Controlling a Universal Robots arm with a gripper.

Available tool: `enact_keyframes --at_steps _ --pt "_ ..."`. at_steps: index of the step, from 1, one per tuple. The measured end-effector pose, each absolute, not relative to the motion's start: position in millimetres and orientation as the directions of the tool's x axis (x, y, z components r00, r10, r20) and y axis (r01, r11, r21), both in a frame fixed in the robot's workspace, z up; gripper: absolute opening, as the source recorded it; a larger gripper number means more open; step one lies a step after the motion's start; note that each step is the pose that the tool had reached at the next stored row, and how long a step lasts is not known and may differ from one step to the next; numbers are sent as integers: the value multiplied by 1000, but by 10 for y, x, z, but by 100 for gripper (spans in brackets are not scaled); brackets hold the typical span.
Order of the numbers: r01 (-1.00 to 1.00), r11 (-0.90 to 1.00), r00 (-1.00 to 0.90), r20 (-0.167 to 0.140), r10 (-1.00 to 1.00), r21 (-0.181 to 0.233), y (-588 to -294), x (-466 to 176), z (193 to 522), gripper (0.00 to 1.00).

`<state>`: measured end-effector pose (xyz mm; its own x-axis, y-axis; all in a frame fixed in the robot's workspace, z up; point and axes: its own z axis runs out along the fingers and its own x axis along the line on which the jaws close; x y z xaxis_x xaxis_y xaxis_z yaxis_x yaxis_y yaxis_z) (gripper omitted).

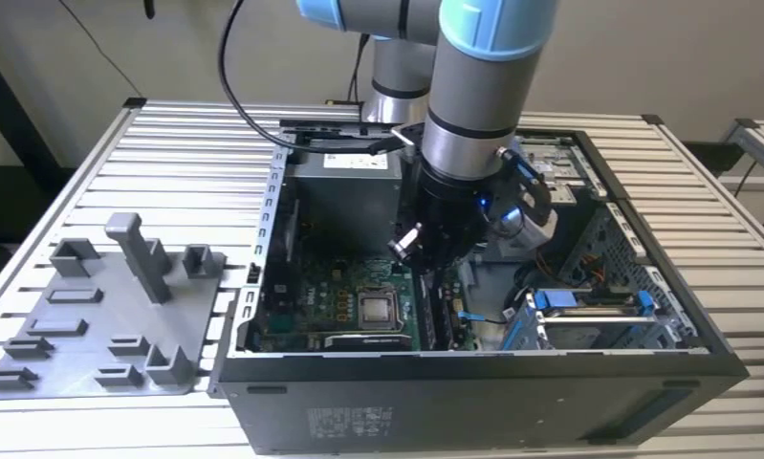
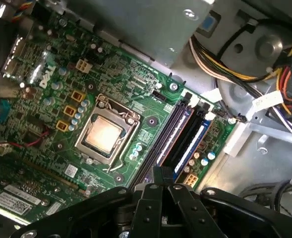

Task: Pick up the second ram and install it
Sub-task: 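Press down the second ram until it locks into place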

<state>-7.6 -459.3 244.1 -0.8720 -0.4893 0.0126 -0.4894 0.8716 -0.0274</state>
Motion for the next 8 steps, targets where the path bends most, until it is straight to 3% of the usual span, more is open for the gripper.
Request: enact_keyframes --at_steps 8 --pt "-594 804 -804 12 -594 -28 -4593 -81 2431 11"
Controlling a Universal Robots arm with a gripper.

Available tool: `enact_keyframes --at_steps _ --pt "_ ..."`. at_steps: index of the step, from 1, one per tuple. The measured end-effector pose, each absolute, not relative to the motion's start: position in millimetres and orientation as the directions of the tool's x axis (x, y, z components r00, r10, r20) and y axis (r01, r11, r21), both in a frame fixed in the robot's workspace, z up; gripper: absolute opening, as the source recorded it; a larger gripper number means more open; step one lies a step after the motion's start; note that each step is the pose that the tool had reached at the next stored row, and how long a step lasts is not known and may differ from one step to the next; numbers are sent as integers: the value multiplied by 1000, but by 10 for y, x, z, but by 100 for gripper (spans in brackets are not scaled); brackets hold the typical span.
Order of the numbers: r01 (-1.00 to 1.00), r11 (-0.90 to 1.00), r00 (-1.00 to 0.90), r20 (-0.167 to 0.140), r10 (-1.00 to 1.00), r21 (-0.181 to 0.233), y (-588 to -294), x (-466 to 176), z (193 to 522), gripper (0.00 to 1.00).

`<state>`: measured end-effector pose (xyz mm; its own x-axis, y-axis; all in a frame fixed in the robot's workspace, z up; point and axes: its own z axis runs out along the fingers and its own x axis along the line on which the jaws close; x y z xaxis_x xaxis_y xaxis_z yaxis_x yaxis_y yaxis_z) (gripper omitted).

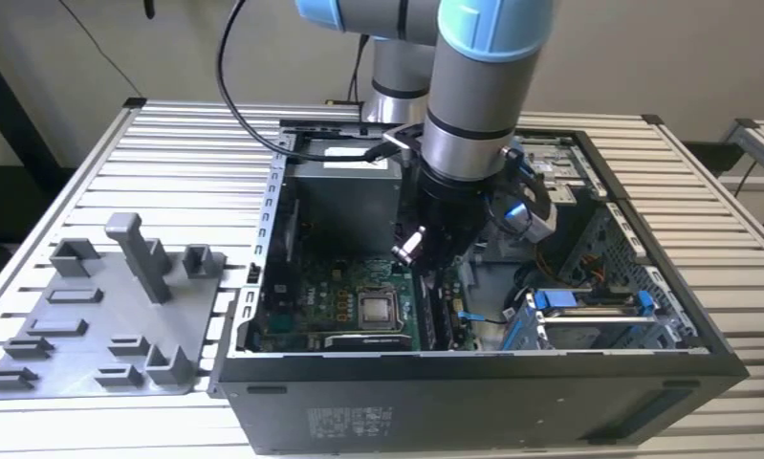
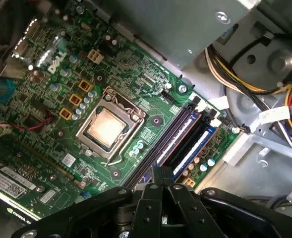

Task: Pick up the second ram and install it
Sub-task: 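Press down the second ram until it locks into place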

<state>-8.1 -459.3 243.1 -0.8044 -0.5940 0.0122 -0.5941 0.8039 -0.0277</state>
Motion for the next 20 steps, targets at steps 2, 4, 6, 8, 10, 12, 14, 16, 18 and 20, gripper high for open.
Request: enact_keyframes --at_steps 2,4,6,8,10,12,14,16,18,20 --pt "-612 791 -791 12 -611 -28 -4593 -88 2429 11" --pt "-624 781 -781 11 -624 -28 -4593 -97 2427 11" --pt "-638 770 -770 11 -638 -29 -4593 -105 2423 11" --pt "-656 754 -755 11 -656 -29 -4593 -108 2421 11" --pt "-681 731 -732 11 -681 -29 -4593 -109 2417 11" --pt "-707 707 -707 11 -707 -29 -4593 -110 2414 11" --pt "-732 680 -681 10 -732 -29 -4593 -110 2408 11" --pt "-757 653 -654 10 -757 -29 -4593 -110 2403 11" --pt "-775 632 -632 11 -775 -29 -4593 -115 2400 11" --pt "-785 618 -619 10 -785 -30 -4593 -126 2395 11"
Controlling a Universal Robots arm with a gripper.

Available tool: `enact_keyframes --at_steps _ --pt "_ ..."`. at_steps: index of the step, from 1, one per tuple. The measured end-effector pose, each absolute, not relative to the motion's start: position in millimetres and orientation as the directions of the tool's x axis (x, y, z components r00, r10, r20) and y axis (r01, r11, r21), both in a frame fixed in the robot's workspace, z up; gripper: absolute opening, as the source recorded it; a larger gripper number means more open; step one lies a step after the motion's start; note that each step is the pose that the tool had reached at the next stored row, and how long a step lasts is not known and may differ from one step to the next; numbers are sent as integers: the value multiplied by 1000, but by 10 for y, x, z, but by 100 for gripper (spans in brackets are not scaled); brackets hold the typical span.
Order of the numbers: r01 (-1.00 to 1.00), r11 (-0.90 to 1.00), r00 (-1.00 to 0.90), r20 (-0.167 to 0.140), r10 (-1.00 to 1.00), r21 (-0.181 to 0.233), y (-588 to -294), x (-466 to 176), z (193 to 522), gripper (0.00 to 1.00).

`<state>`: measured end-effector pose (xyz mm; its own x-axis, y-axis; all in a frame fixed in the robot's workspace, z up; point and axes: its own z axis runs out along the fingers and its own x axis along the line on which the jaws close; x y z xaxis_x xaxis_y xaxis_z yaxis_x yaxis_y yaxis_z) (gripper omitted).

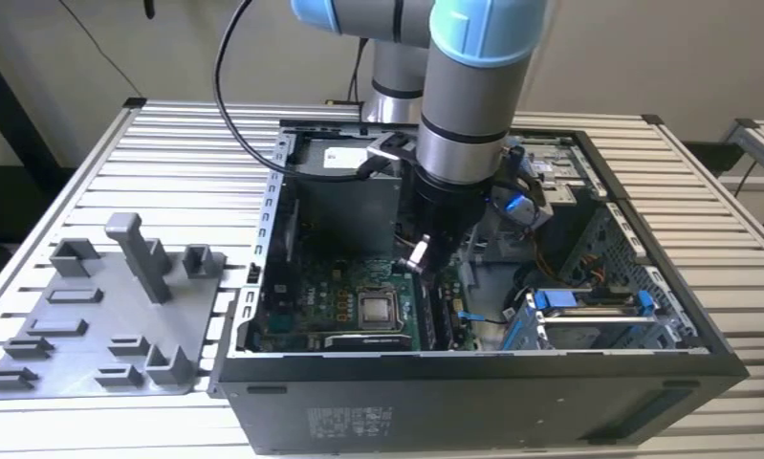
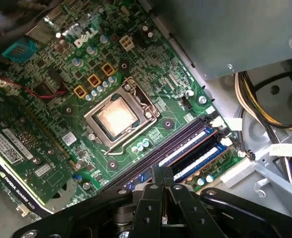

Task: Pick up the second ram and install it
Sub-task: 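Press down the second ram until it locks into place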

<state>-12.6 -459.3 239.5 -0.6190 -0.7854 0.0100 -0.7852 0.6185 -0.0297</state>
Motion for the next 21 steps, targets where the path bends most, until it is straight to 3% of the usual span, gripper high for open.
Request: enact_keyframes --at_steps 21 --pt "-943 330 -331 9 -944 -30 -4593 -153 2337 11"
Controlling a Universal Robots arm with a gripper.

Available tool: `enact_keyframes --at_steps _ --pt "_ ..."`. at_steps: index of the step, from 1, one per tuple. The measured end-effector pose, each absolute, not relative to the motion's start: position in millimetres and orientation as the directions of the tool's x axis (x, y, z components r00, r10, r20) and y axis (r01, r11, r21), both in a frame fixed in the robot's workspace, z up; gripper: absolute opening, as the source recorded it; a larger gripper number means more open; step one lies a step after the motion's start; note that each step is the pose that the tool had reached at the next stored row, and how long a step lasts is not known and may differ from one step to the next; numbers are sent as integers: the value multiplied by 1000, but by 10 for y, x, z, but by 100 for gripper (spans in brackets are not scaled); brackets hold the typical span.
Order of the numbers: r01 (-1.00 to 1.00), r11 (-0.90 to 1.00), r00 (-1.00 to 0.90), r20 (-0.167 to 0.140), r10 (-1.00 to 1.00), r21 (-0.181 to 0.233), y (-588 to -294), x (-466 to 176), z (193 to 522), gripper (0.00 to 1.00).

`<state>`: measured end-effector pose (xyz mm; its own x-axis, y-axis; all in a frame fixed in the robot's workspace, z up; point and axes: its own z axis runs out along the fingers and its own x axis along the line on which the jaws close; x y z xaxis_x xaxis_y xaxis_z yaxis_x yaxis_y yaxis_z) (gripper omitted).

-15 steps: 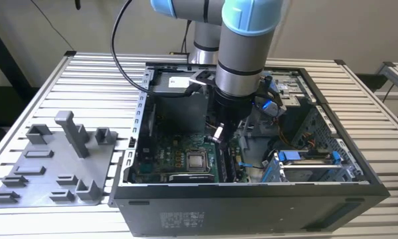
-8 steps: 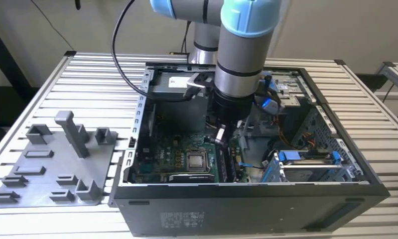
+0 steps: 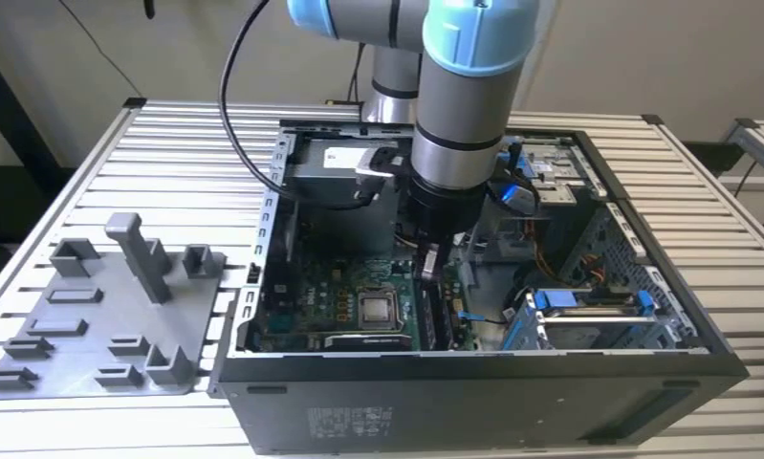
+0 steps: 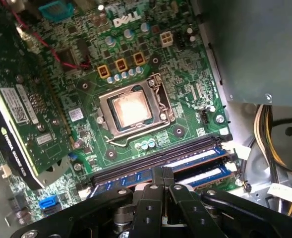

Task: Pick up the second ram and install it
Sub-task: 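Press down the second ram until it locks into place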

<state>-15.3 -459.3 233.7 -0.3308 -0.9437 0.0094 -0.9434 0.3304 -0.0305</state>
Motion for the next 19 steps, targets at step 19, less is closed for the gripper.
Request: enact_keyframes --at_steps 19 --pt "-994 104 -105 9 -994 -31 -4593 -159 2323 11"
